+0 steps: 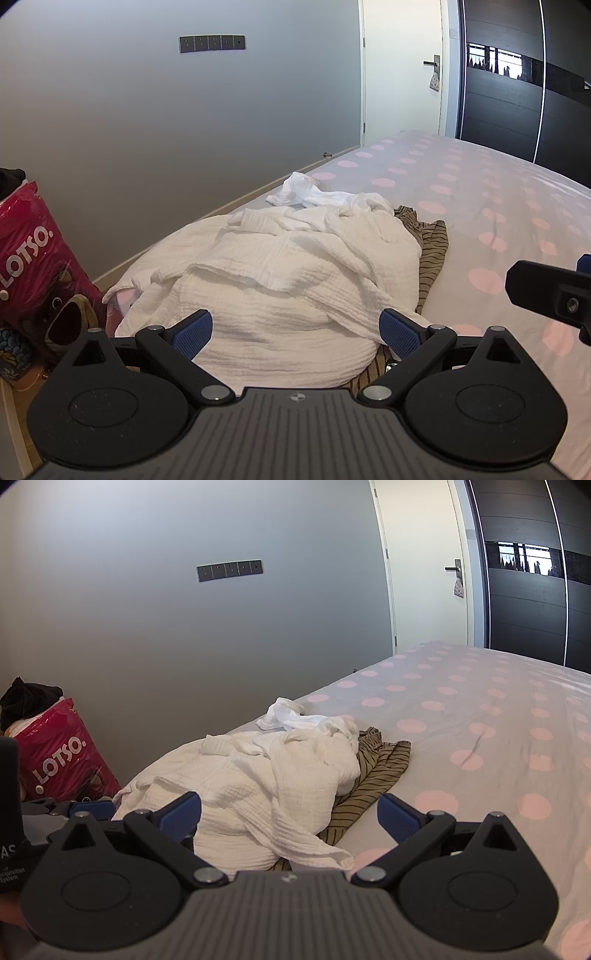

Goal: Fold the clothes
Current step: 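Approach the white gauze shirt pile with both grippers open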

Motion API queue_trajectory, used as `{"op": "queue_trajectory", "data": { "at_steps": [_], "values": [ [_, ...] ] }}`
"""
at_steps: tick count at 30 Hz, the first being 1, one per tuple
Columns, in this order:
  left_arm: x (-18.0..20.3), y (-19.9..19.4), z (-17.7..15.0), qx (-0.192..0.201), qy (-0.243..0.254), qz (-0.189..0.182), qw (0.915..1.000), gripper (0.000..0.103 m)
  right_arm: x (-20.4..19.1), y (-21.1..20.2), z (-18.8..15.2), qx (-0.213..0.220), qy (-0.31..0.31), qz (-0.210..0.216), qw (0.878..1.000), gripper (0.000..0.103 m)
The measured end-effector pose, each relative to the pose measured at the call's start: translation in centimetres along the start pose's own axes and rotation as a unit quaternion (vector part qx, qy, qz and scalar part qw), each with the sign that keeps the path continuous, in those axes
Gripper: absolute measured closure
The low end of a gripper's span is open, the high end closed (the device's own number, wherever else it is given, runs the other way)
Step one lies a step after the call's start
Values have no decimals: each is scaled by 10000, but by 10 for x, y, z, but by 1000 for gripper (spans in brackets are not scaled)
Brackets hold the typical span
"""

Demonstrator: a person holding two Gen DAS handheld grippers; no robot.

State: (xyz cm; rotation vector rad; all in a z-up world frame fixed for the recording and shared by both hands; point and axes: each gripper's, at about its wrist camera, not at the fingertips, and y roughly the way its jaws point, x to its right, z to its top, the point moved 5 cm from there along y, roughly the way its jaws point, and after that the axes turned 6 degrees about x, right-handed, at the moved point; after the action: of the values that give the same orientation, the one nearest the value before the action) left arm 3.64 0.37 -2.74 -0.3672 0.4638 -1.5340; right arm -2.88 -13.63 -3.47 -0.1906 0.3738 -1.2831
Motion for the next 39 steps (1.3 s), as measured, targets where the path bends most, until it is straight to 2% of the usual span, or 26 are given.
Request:
{"op": "queue_trajectory", "data": {
  "at_steps": [39],
  "values": [
    [-5,9,-4,-208,-20,156,9997,4,-4,6,-7,-138,39,58,9999,1]
  ]
}}
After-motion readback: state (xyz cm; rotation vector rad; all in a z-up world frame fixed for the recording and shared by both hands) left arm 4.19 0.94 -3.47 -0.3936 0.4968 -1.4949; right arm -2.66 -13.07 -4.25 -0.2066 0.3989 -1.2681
